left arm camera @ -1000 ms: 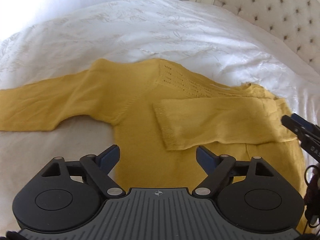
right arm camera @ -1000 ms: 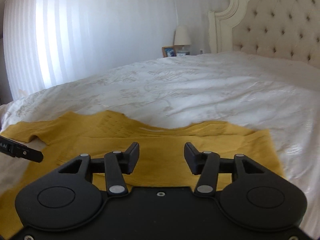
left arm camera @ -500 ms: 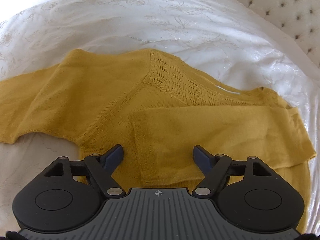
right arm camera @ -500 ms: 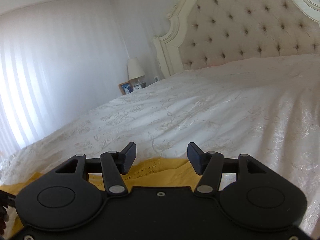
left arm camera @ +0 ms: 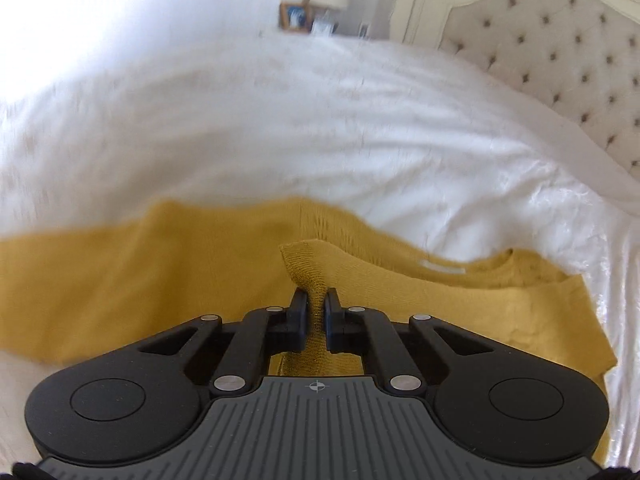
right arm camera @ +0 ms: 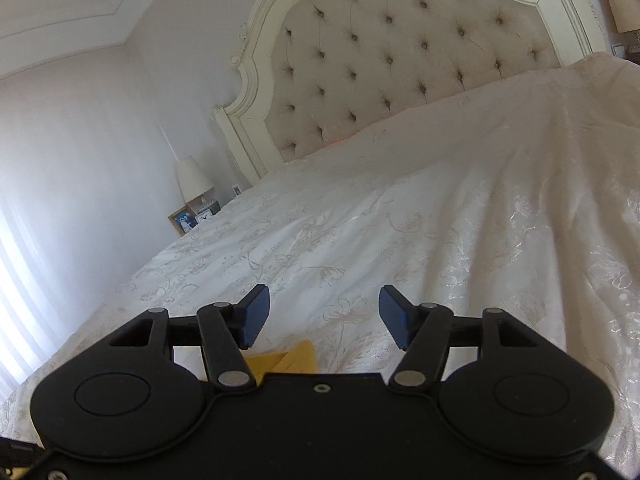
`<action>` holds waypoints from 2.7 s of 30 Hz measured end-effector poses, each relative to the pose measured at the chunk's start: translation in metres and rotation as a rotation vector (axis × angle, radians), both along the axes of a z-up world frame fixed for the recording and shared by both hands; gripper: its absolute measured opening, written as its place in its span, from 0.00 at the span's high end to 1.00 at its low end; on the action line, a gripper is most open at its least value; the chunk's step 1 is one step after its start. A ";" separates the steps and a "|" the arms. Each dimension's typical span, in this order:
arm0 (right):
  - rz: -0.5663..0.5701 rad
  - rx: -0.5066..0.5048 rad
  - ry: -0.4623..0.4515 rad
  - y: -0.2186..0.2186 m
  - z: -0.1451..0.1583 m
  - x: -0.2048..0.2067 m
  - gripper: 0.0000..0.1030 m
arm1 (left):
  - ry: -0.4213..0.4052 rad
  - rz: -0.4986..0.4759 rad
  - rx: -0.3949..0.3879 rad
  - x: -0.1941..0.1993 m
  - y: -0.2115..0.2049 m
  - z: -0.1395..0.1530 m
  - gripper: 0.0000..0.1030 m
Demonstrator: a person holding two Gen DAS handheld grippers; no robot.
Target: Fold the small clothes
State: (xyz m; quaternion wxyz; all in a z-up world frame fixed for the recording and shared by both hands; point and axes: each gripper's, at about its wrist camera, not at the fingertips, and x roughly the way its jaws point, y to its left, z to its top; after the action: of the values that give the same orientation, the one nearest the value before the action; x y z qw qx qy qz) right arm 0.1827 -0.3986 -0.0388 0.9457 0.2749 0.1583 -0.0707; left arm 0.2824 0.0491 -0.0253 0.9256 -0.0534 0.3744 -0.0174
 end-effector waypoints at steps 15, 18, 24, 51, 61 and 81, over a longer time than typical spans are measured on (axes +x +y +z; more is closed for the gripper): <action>0.178 -0.131 0.281 0.040 -0.027 0.034 0.33 | 0.050 -0.055 0.076 0.015 0.014 -0.064 0.62; 0.199 -0.138 0.287 0.047 -0.030 0.034 0.27 | 0.038 -0.131 0.009 0.014 0.019 -0.064 0.28; 0.253 -0.129 0.225 0.056 -0.027 0.033 0.21 | 0.013 -0.193 -0.046 -0.001 0.023 -0.053 0.09; 0.527 -0.138 0.066 0.132 -0.034 0.030 0.14 | -0.071 0.432 -0.255 -0.071 0.296 -0.059 0.09; 0.557 -0.156 0.099 0.140 -0.043 0.035 0.14 | -0.131 0.541 -0.335 -0.051 0.336 -0.061 0.12; 0.480 -0.055 0.038 0.113 -0.024 0.030 0.14 | -0.408 0.284 -0.055 -0.045 0.180 0.143 0.94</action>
State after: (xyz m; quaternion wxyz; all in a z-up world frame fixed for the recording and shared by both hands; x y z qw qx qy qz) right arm 0.2130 -0.2861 -0.0632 0.9394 0.2021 0.2348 0.1465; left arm 0.2377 0.2293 0.1173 0.9734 -0.1260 0.1677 0.0921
